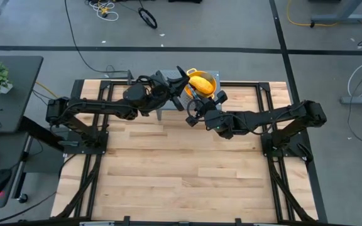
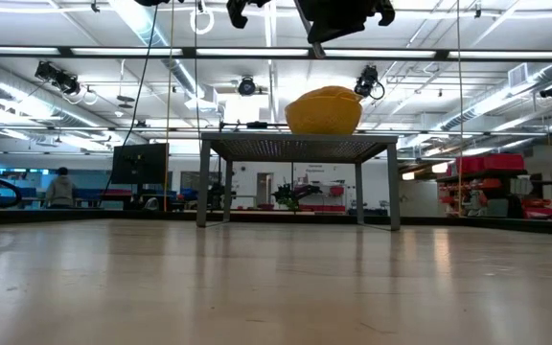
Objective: Pick & Place Fruit
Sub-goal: Put the blue patterned table knife on the shelf
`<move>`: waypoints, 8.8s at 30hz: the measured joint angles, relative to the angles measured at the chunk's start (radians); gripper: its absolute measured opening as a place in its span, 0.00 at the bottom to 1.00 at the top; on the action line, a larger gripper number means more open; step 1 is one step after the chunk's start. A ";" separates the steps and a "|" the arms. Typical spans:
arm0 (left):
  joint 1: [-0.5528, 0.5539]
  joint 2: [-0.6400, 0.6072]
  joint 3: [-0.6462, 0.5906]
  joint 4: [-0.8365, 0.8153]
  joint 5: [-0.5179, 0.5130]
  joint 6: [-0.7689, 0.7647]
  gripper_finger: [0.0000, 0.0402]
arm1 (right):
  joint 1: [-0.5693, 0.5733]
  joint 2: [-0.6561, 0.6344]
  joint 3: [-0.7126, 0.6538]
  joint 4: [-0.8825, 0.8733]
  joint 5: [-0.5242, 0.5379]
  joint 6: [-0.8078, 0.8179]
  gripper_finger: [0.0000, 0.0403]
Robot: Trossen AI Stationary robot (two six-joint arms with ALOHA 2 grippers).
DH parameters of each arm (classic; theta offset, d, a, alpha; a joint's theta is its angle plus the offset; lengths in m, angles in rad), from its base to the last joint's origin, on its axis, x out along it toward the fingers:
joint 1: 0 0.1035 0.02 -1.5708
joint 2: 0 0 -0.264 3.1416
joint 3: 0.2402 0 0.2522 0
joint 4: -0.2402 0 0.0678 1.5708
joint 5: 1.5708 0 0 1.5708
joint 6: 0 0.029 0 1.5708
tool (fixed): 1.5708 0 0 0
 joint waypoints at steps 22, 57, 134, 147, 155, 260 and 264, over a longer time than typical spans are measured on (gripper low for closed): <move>0.000 0.000 0.000 -0.001 0.017 0.021 0.01 | 0.000 0.000 0.000 0.002 -0.001 0.011 0.16; 0.056 -0.131 -0.002 -0.205 -0.021 0.030 0.01 | 0.041 -0.002 0.001 0.273 0.133 -0.306 0.48; 0.271 -0.354 0.000 -0.679 0.278 -0.190 0.01 | -0.021 -0.360 0.001 -0.051 -0.265 -0.015 0.01; 0.271 -0.345 0.000 -0.720 0.355 -0.254 0.01 | -0.105 -0.451 0.001 -0.276 -0.602 0.056 0.01; 0.301 -0.339 -0.007 -0.844 0.384 -0.347 0.01 | -0.105 -0.451 0.001 -0.305 -0.602 0.053 0.01; 0.675 0.083 -0.006 -0.800 0.759 -0.786 0.01 | -0.105 -0.450 0.000 -0.372 -0.487 0.136 0.01; 0.673 0.083 -0.006 -0.799 0.719 -0.795 0.01 | -0.105 -0.450 0.000 -0.372 -0.464 0.136 0.01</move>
